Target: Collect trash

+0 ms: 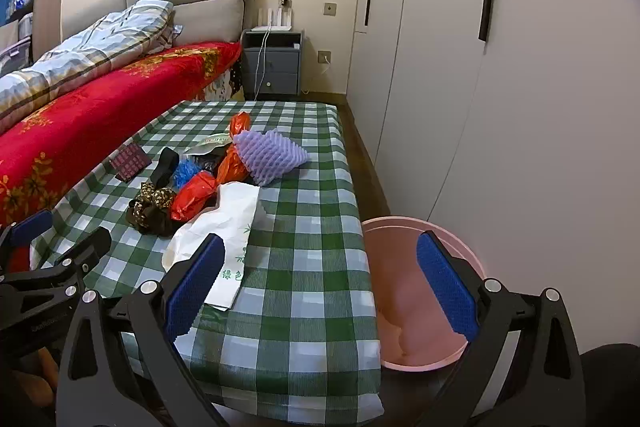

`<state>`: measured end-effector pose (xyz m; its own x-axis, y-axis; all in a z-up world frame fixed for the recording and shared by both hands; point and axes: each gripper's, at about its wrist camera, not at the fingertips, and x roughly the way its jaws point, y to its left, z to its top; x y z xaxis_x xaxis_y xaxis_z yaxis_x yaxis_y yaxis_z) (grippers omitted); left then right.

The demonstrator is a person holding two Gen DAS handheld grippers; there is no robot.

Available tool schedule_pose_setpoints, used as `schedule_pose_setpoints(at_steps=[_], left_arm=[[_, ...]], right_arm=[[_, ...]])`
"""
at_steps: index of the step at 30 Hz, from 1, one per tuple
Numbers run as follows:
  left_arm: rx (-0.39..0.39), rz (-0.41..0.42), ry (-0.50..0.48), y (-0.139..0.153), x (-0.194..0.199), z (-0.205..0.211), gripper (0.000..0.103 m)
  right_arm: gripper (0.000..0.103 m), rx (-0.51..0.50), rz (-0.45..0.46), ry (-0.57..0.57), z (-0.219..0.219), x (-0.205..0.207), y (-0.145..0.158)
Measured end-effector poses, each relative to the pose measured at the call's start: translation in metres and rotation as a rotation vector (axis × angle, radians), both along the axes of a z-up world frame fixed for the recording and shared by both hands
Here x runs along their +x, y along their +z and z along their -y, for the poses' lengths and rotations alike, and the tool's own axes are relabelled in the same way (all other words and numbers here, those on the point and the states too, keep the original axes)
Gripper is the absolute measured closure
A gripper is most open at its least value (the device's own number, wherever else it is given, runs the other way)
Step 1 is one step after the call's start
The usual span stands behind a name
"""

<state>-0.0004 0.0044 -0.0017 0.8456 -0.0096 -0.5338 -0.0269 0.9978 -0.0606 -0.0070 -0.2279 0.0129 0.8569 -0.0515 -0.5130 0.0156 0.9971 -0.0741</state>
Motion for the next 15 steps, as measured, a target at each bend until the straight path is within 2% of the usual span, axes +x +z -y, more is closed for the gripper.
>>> schedule_pose_setpoints(at_steps=[15], left_arm=[[0.0, 0.002, 0.0, -0.0003, -0.0019, -0.0007, 0.008]], right_arm=[[0.008, 0.004, 0.014, 0.01, -0.0005, -0.0031, 0.0041]])
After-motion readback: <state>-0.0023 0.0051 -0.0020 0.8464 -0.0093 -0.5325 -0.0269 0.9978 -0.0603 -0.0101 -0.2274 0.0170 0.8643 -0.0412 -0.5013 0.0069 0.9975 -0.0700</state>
